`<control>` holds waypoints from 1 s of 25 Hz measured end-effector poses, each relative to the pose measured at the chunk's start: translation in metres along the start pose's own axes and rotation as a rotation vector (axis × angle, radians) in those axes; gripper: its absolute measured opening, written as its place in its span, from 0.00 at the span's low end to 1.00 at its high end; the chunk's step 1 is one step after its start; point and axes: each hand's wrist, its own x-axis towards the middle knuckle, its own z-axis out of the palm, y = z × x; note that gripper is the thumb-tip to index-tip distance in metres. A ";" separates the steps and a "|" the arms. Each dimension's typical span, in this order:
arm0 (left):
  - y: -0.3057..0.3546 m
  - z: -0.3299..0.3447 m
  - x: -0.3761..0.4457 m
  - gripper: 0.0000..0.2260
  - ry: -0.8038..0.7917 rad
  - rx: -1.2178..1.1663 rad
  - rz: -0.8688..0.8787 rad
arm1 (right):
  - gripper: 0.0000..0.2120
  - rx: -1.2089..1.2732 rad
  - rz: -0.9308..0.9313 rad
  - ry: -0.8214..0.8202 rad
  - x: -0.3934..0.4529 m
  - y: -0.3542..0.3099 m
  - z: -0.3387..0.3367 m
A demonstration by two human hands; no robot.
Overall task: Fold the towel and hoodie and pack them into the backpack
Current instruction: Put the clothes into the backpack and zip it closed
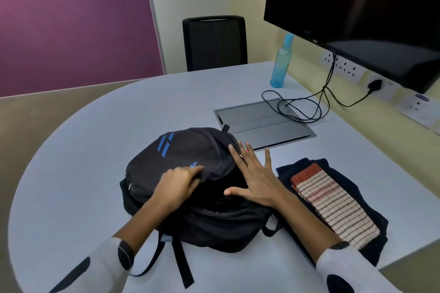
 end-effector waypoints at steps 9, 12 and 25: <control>-0.054 -0.065 0.018 0.08 0.417 -0.803 -0.435 | 0.43 0.609 0.327 0.048 -0.044 0.018 0.037; -0.046 -0.062 0.013 0.06 0.407 -0.811 -0.382 | 0.41 0.839 0.591 0.317 -0.048 0.051 0.028; -0.040 -0.057 0.014 0.12 0.408 -0.852 -0.429 | 0.69 0.092 0.774 -0.378 -0.099 0.118 0.085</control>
